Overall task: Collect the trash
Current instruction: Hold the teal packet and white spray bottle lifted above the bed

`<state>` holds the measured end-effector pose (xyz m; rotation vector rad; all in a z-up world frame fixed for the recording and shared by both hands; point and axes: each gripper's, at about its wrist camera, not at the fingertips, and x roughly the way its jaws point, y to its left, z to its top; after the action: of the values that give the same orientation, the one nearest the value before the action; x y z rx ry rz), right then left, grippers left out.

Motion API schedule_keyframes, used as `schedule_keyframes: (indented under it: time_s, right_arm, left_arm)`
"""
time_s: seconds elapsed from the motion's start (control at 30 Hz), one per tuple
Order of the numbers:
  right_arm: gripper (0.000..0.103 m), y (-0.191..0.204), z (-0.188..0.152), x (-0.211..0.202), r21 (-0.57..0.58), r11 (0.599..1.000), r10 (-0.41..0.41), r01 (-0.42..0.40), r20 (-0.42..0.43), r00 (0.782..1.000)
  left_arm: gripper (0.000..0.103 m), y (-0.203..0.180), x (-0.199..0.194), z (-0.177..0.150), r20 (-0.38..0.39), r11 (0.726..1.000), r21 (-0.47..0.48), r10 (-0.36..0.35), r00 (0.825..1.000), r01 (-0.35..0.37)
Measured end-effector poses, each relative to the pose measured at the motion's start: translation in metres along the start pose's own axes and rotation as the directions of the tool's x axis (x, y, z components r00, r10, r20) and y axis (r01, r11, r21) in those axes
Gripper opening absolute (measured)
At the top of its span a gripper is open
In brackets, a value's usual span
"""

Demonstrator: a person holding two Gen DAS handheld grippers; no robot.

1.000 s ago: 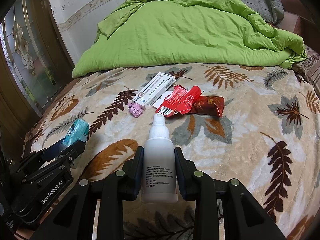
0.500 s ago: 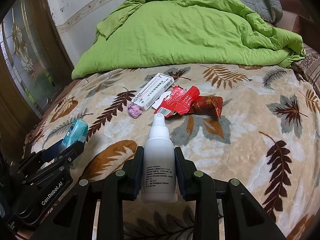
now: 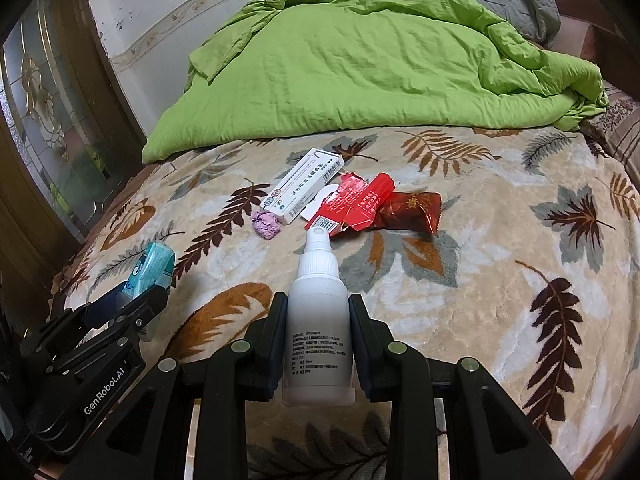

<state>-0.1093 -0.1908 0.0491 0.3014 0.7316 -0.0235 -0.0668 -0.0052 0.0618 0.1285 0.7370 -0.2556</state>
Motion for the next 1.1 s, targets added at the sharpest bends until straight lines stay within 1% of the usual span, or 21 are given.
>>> schedule_keyframes:
  time_s: [0.5,0.7,1.1]
  right_arm:
    - [0.032,-0.004,0.001,-0.002,0.028,1.000,0.002,-0.002,0.006,1.000]
    - [0.032,-0.004,0.001,-0.002,0.038,0.999,0.002,-0.002,0.006,1.000]
    - [0.032,-0.007,0.000,-0.004,0.050,0.999,0.003,-0.003,0.009,1.000]
  left_arm:
    - [0.039,0.002,-0.001,0.003,0.021,1.000,0.020,0.003,1.000,-0.003]
    - [0.039,-0.008,-0.006,-0.001,0.032,1.000,0.030,0.006,0.999,-0.007]
    - [0.039,-0.012,-0.008,-0.002,0.041,0.999,0.035,0.000,0.999,-0.002]
